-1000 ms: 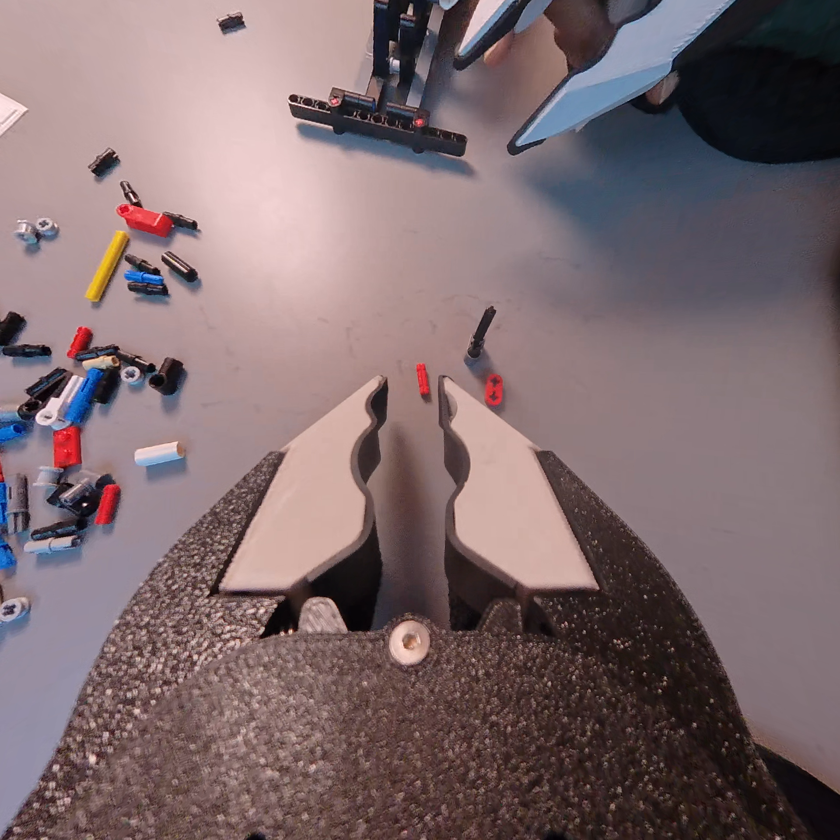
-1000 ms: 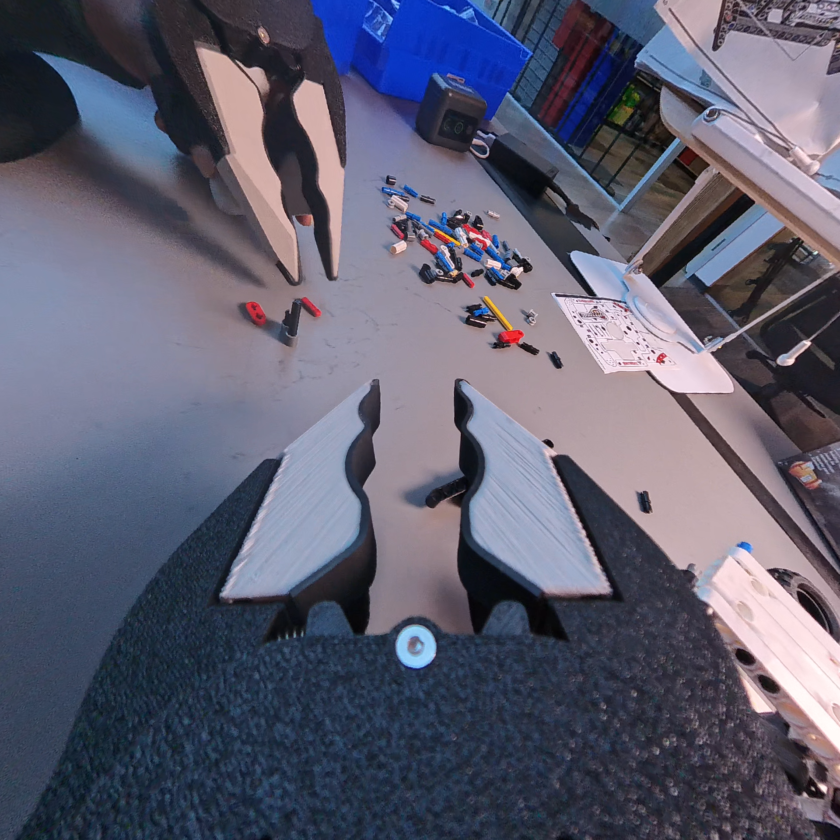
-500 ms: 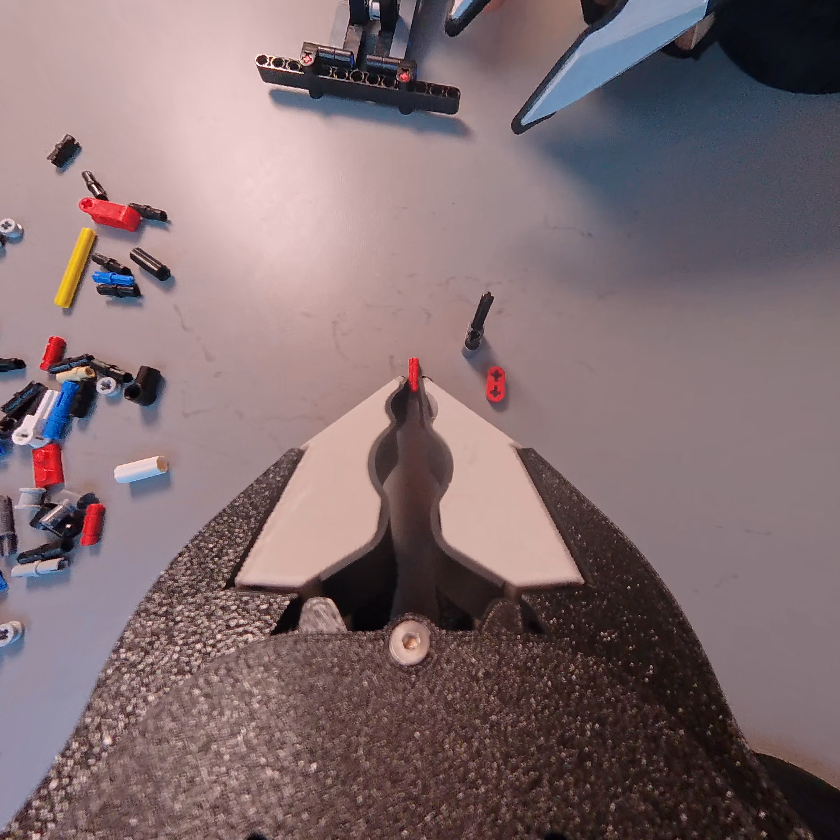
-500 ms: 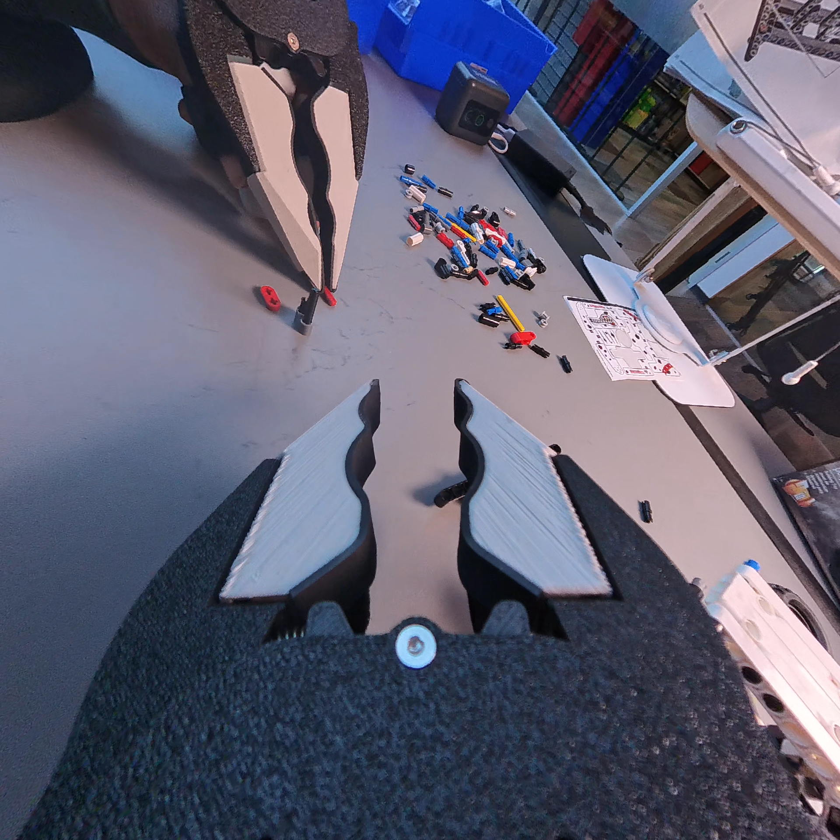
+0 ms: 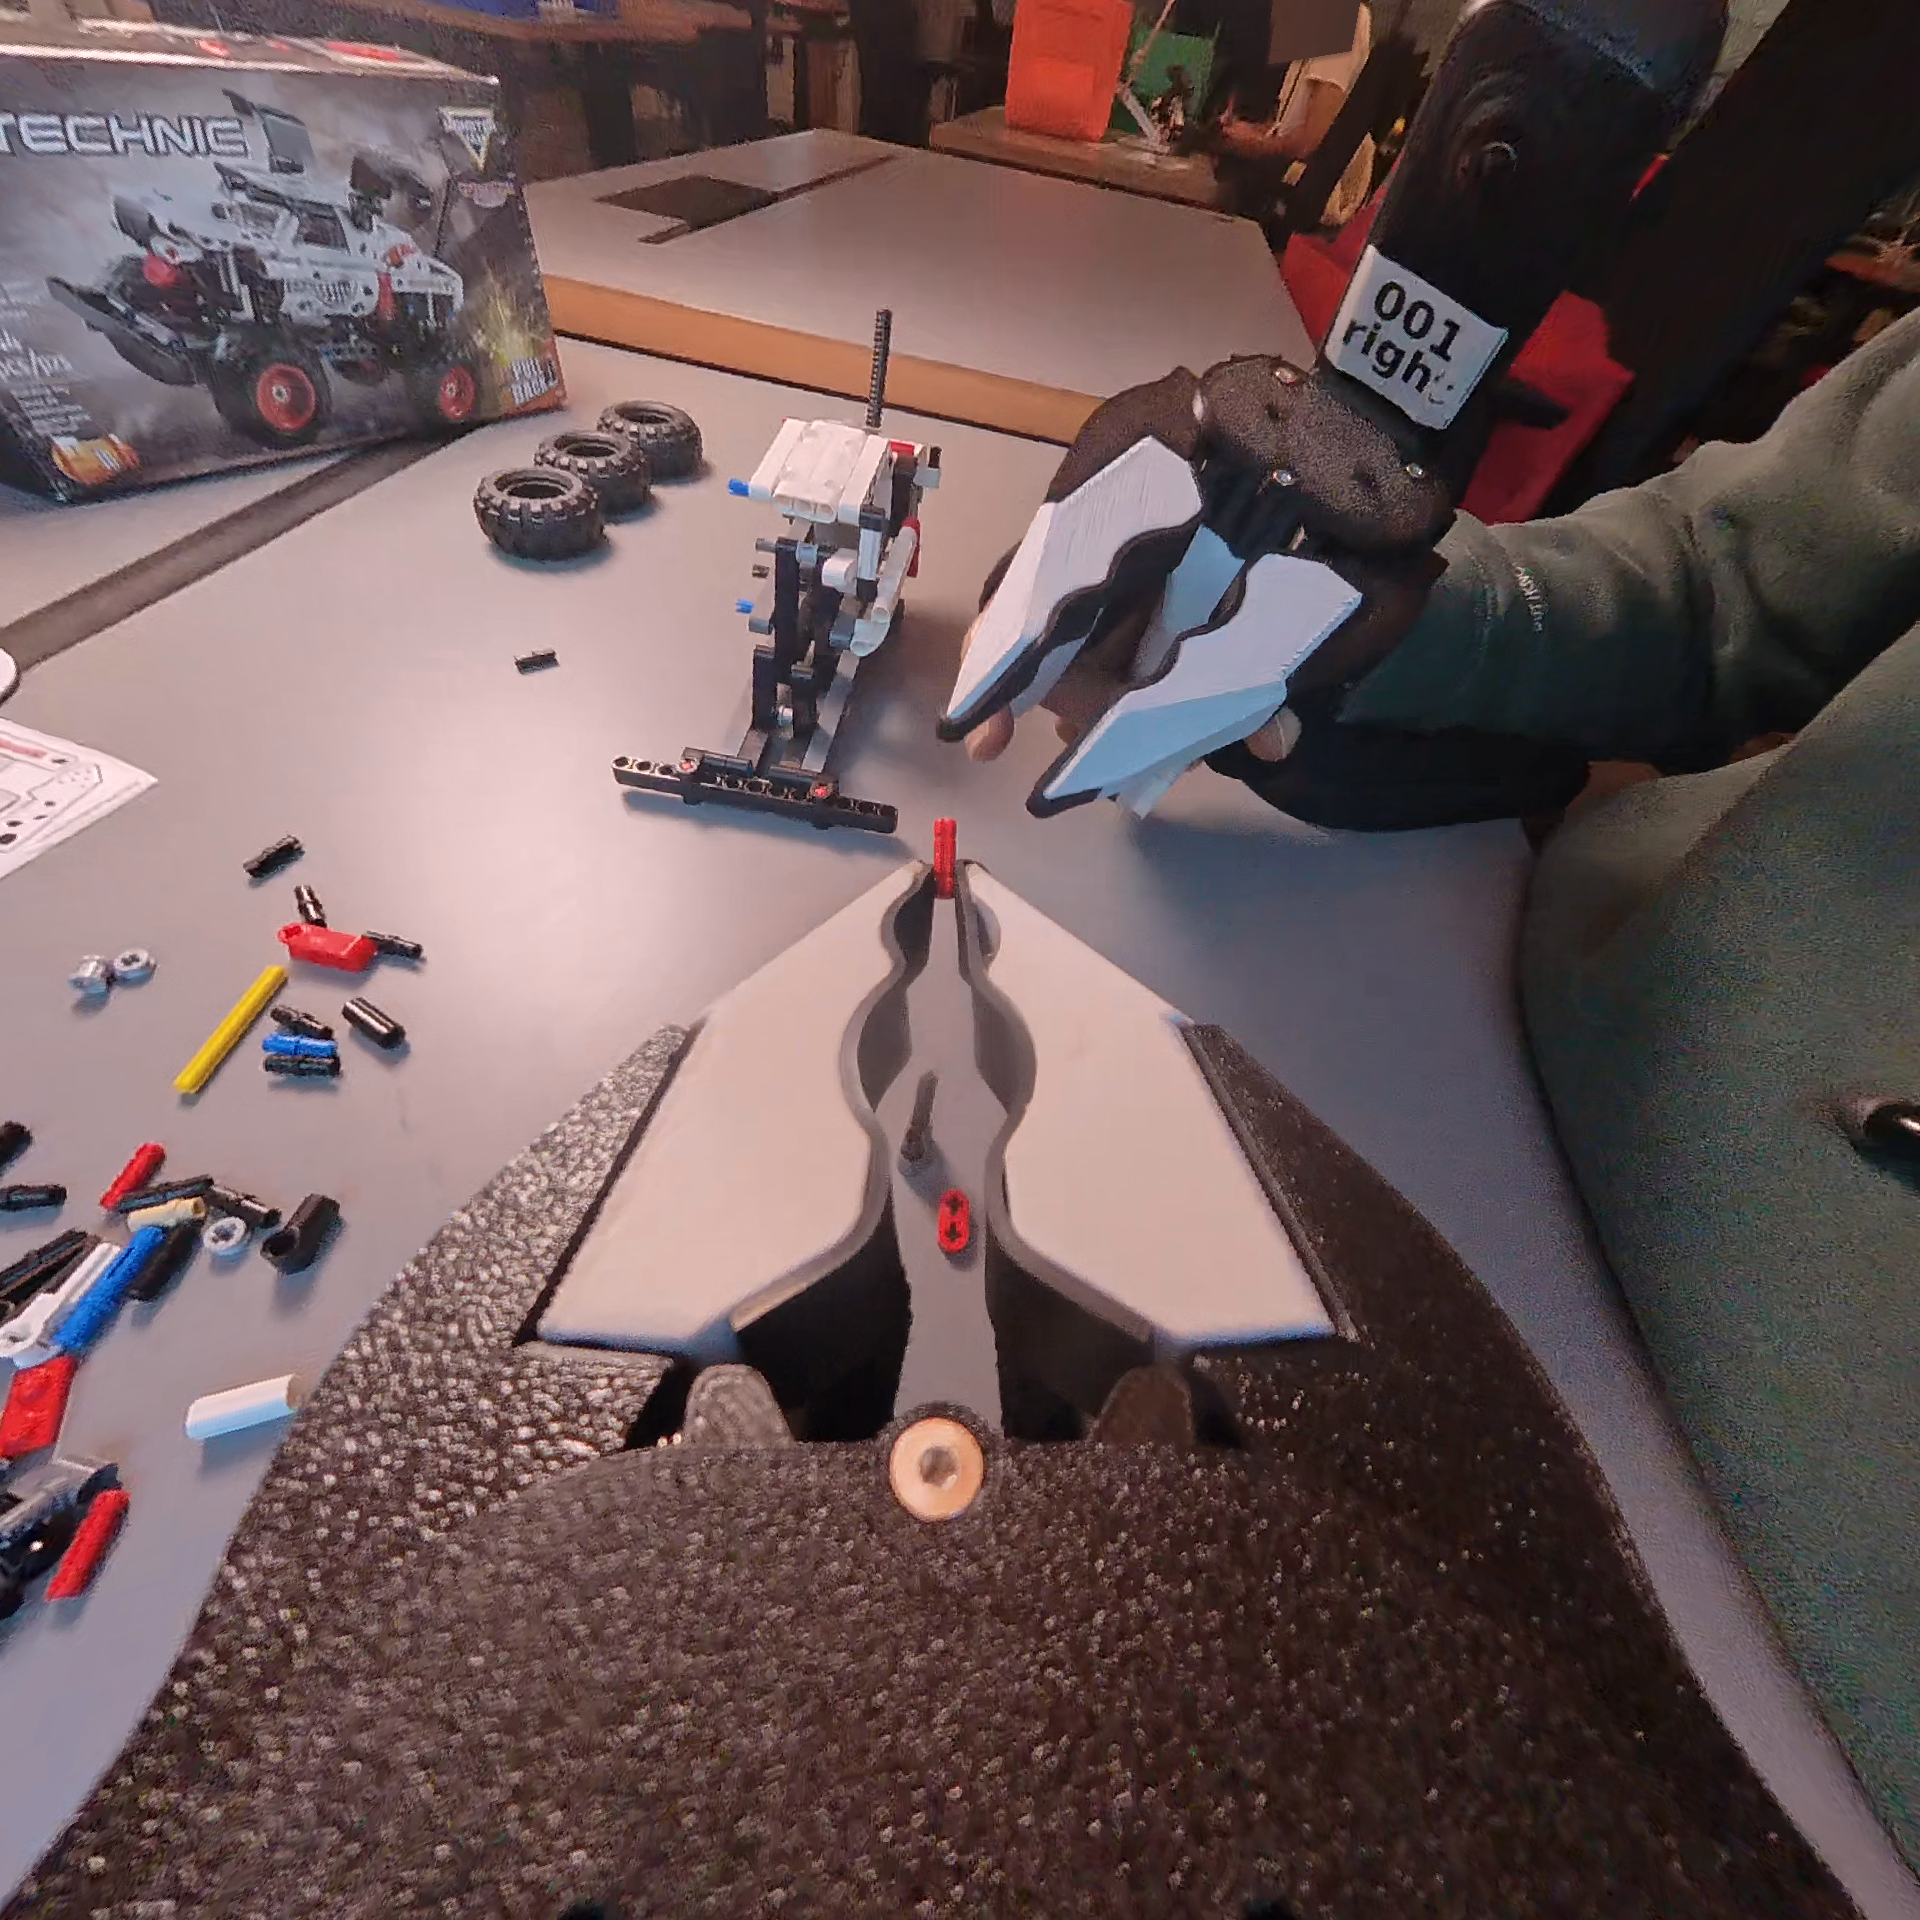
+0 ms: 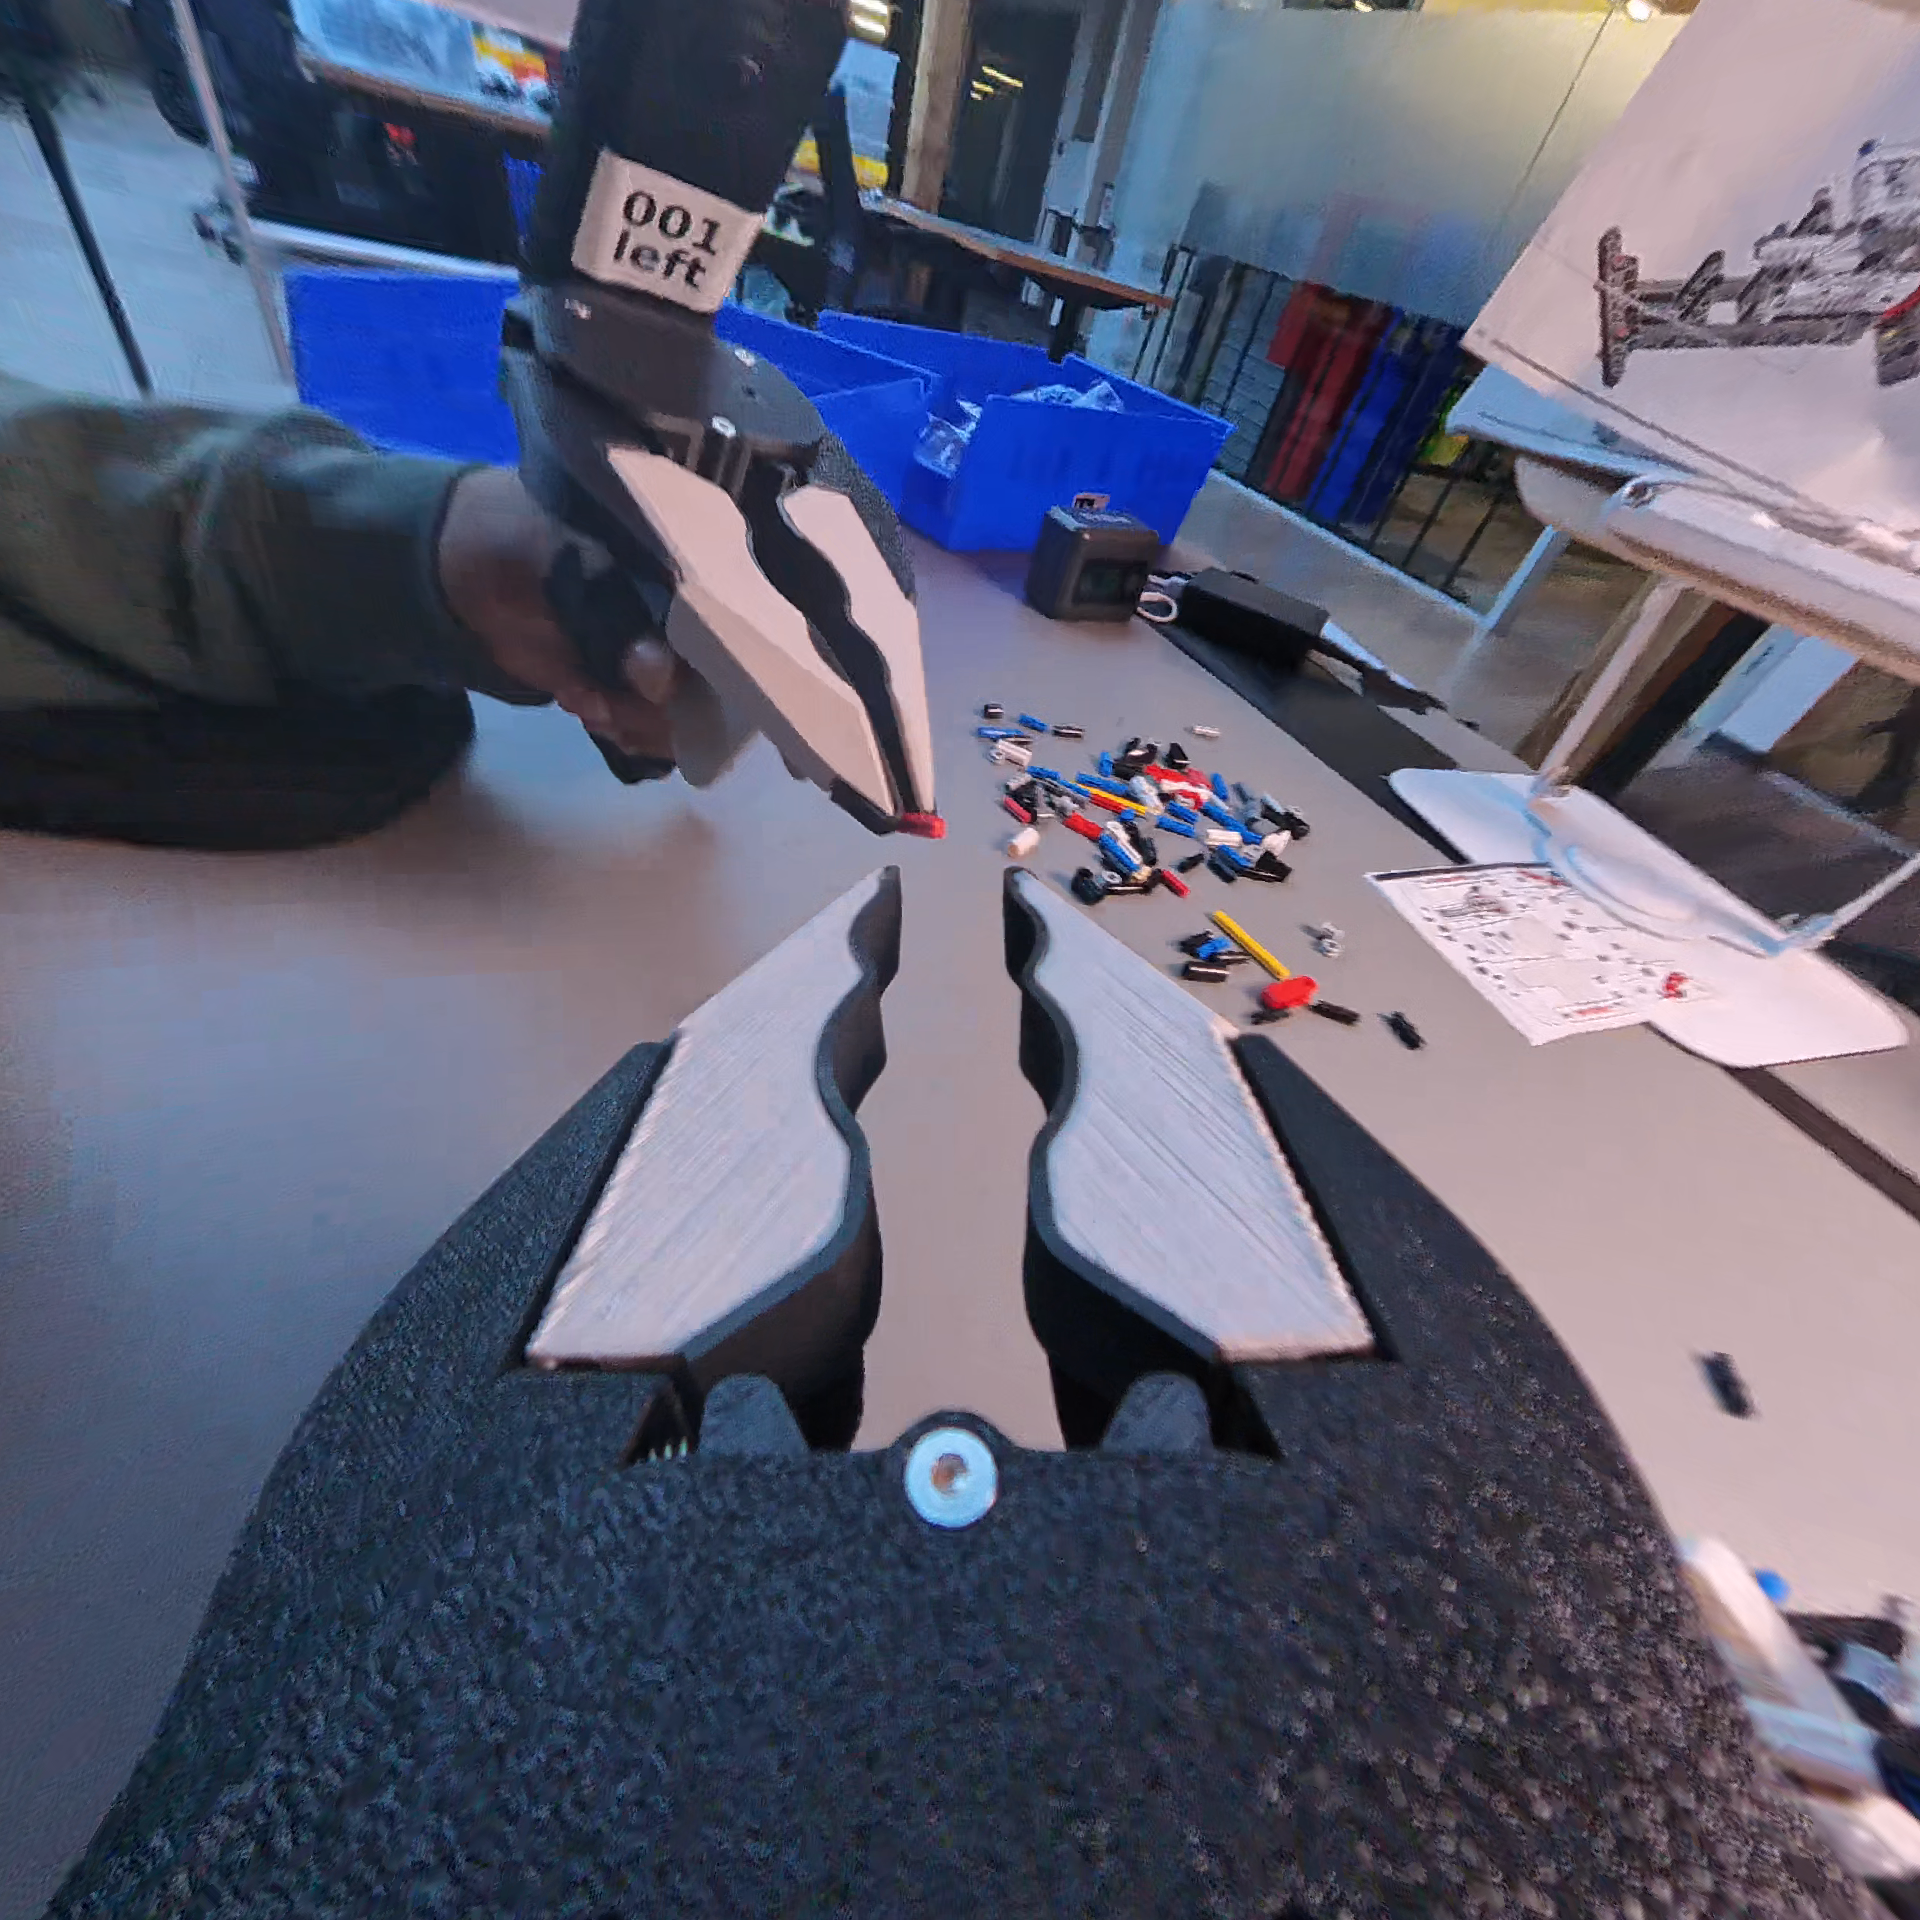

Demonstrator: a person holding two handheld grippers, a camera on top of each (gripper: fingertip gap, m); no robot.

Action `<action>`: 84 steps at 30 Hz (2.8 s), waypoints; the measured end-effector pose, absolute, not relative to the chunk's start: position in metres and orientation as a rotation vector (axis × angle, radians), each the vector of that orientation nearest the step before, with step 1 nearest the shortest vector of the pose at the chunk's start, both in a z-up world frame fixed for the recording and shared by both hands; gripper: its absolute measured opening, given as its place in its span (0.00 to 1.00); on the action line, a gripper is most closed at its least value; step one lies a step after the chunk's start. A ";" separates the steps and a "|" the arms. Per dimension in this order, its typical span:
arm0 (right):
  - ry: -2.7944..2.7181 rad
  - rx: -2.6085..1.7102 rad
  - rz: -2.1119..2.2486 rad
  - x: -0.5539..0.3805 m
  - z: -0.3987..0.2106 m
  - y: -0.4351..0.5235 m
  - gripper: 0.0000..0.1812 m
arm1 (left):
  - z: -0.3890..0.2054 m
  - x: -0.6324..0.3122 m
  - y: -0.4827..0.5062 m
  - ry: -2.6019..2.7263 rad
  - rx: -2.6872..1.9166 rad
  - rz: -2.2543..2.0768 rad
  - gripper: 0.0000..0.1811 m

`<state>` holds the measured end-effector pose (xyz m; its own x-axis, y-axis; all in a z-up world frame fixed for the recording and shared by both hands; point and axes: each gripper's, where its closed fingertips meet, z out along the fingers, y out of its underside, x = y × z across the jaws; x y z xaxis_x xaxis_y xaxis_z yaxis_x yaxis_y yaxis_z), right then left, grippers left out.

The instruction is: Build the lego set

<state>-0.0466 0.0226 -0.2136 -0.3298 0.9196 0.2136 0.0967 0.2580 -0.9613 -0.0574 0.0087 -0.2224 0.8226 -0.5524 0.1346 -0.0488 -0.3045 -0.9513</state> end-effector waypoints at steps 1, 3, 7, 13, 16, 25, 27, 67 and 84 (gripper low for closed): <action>-1.641 -0.992 1.236 -0.049 -0.212 0.019 0.11 | -0.220 -0.056 0.009 0.469 -1.819 -0.514 0.02; -1.619 -1.038 1.331 -0.051 -0.210 0.013 0.11 | -0.216 -0.052 0.008 0.498 -1.797 -0.482 0.02; -1.621 -1.042 1.408 -0.050 -0.211 0.008 0.07 | -0.215 -0.044 0.004 0.553 -1.792 -0.471 0.02; -1.775 -1.052 1.263 -0.052 -0.241 0.009 0.07 | -0.254 -0.068 0.006 0.579 -1.998 -0.305 0.02; -1.892 -1.005 1.182 -0.049 -0.255 -0.002 0.09 | -0.290 -0.089 -0.002 0.594 -2.192 -0.232 0.02; -1.894 -1.020 1.184 -0.047 -0.256 0.000 0.09 | -0.307 -0.083 -0.017 0.636 -2.288 -0.347 0.11; -1.894 -1.021 1.181 -0.046 -0.256 0.001 0.09 | -0.302 -0.075 -0.022 0.674 -2.257 -0.402 0.10; -1.951 -0.820 1.353 -0.030 -0.242 -0.028 0.04 | -0.243 -0.022 -0.027 0.848 -1.873 -0.527 0.04; -2.103 -0.674 1.402 -0.011 -0.237 -0.030 0.04 | -0.227 -0.009 -0.034 0.723 -1.811 -0.863 0.12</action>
